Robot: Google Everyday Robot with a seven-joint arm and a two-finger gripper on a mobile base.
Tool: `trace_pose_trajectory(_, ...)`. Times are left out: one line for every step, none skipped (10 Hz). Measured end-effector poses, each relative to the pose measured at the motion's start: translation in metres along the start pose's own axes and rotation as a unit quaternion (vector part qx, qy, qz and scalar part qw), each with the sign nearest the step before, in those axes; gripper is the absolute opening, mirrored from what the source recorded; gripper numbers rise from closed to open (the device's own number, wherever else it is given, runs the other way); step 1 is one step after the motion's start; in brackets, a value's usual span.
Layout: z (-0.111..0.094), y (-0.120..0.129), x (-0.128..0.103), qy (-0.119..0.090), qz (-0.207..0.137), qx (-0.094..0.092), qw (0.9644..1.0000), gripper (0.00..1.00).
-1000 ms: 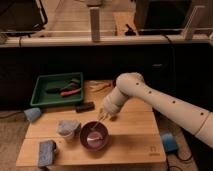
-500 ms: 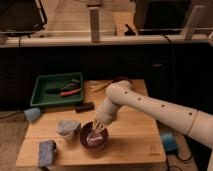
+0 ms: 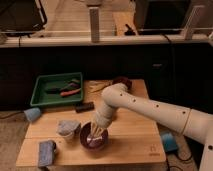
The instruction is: Place fork in purple bowl
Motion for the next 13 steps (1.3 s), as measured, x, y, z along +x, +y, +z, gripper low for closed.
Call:
trace_pose_trajectory(0.001, -0.001, -0.001, 0.002, -0.002, -0.003, 1.0, 0.56)
trace_pose_trajectory(0.003, -0.001, -0.002, 0.004, -0.005, -0.007, 1.0, 0.67)
trace_pose_trajectory(0.004, -0.002, -0.003, 0.005, -0.008, -0.01, 0.9999, 0.75)
trace_pose_trajectory(0.005, -0.002, -0.004, 0.008, -0.011, -0.016, 0.9998, 0.8)
trace_pose_trajectory(0.005, -0.002, -0.006, 0.009, -0.013, -0.018, 0.9997, 0.8)
trace_pose_trajectory(0.004, -0.003, -0.007, 0.011, -0.015, -0.02, 0.9996, 0.8)
trace_pose_trajectory(0.003, -0.003, -0.007, 0.012, -0.016, -0.022, 0.9996, 0.8)
trace_pose_trajectory(0.0, -0.001, -0.006, 0.011, -0.016, -0.023, 0.9995, 0.8)
trace_pose_trajectory(-0.002, 0.001, -0.005, 0.011, -0.016, -0.022, 0.9996, 0.8)
trace_pose_trajectory(-0.007, 0.004, -0.001, 0.008, -0.015, -0.018, 0.9997, 0.8)
trace_pose_trajectory(-0.013, 0.012, 0.006, 0.002, -0.012, -0.01, 0.9999, 0.8)
trace_pose_trajectory(-0.021, 0.021, 0.013, -0.006, -0.011, 0.001, 0.9999, 0.8)
trace_pose_trajectory(-0.028, 0.029, 0.018, -0.015, -0.014, 0.011, 0.9997, 0.8)
